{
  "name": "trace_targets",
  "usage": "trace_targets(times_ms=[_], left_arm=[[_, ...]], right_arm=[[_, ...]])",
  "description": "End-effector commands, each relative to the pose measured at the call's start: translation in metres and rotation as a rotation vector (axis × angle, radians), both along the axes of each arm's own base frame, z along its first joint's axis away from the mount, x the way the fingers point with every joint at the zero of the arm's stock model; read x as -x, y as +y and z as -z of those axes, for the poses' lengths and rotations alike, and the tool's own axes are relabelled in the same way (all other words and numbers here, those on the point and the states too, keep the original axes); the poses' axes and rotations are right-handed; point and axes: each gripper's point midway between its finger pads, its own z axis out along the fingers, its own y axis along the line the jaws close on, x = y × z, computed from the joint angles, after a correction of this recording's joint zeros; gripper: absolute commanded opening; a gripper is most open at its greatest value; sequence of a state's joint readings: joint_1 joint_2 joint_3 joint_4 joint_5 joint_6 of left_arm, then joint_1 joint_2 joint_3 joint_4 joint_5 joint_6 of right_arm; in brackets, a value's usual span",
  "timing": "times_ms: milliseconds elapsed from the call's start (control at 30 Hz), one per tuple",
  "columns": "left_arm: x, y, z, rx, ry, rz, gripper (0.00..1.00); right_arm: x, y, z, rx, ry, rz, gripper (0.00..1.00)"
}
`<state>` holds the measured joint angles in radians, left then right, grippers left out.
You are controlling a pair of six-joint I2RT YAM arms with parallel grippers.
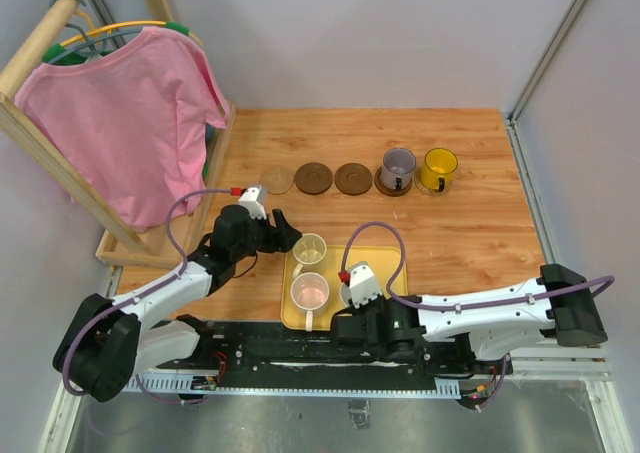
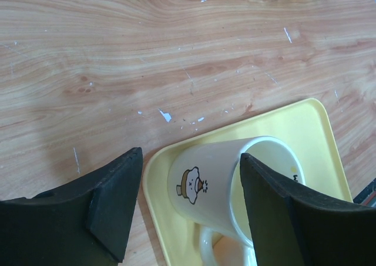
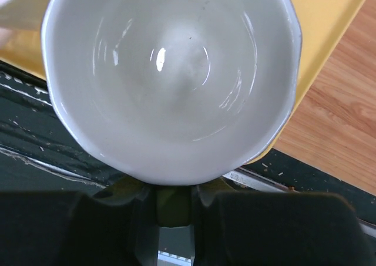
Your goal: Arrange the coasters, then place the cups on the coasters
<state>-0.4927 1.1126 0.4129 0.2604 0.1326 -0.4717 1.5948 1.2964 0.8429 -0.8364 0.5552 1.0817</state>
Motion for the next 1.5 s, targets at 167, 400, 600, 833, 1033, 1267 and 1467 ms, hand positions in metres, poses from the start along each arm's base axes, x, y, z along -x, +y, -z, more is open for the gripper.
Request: trace_targets(times_ms=[167,400,600,833,1033,1267,1467], left_arm=[[-0.004,0.000,-0.028,0.011,-0.083,-0.001,0.71],[-0.010,0.008,-0.032,-0.020,-0.105,-0.044,0.71],[-0.017,0.013,-0.029,-0.051,-0.099,-0.080,0.71],[-0.029,0.014,-0.031,-0.084,-0.100,-0.103,0.69],[-0.047,0.022,-0.040,-0.113,-0.122,-0.180,0.68],[-0.063,0.028,-0.043,-0.121,-0.120,-0.213,0.66],[-0.070,0.030,-0.038,-0.139,-0.104,-0.220,0.65]], right_arm=[[-0.065,0.004,-0.082,-0.128,-0.226,0.196,0.01],[-0.132,-0.003,-0.109,-0.193,-0.282,0.353,0.01],[-0.188,0.009,-0.130,-0.213,-0.314,0.398,0.01],[-0.259,0.034,-0.136,-0.207,-0.274,0.380,0.01],[-0.317,0.037,-0.120,-0.195,-0.217,0.411,0.01],[-0.365,0.030,-0.102,-0.195,-0.150,0.434,0.01],[-0.393,0.036,-0.093,-0.192,-0.139,0.422,0.01]])
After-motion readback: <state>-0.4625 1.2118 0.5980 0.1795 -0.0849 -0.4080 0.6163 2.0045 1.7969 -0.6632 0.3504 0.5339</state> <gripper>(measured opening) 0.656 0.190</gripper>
